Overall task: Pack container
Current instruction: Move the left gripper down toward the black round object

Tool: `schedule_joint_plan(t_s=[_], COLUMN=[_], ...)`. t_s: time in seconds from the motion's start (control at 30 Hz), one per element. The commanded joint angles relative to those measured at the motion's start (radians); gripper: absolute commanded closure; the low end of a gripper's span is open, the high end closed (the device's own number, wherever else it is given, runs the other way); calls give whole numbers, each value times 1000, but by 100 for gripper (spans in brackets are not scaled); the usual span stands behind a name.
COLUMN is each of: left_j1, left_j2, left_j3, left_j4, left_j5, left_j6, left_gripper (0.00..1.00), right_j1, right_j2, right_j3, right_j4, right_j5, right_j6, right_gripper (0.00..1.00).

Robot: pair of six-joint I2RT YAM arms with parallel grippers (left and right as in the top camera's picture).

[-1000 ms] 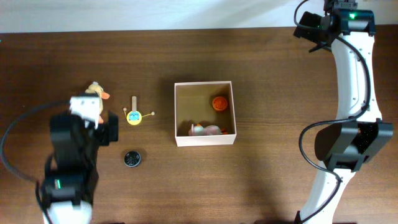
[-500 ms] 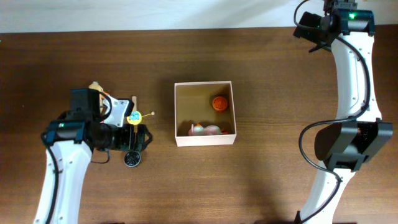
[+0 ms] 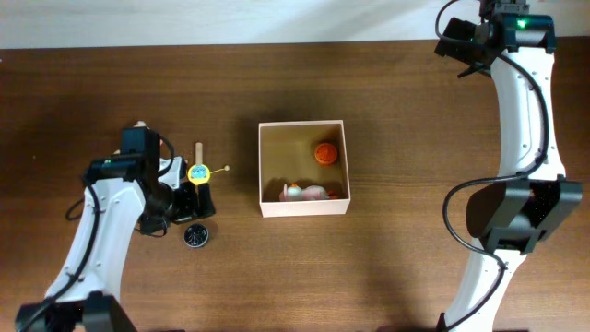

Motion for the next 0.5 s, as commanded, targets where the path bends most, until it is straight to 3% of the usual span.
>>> schedule_joint_plan(t_s=[0.0,0.47], left_j1=[-3,-18], left_j2=[39,230], left_j3=[14,13], left_j4=[13,18], left_j5=[-120,-124], left_j6=[-91,-86], left_gripper=[1,1], right_j1=[5,5], right_j2=[14,14], right_j3=[1,1], right_j4=[0,0], right_j5=[-2,-2], right_j6=[12,12], right_gripper=[1,1])
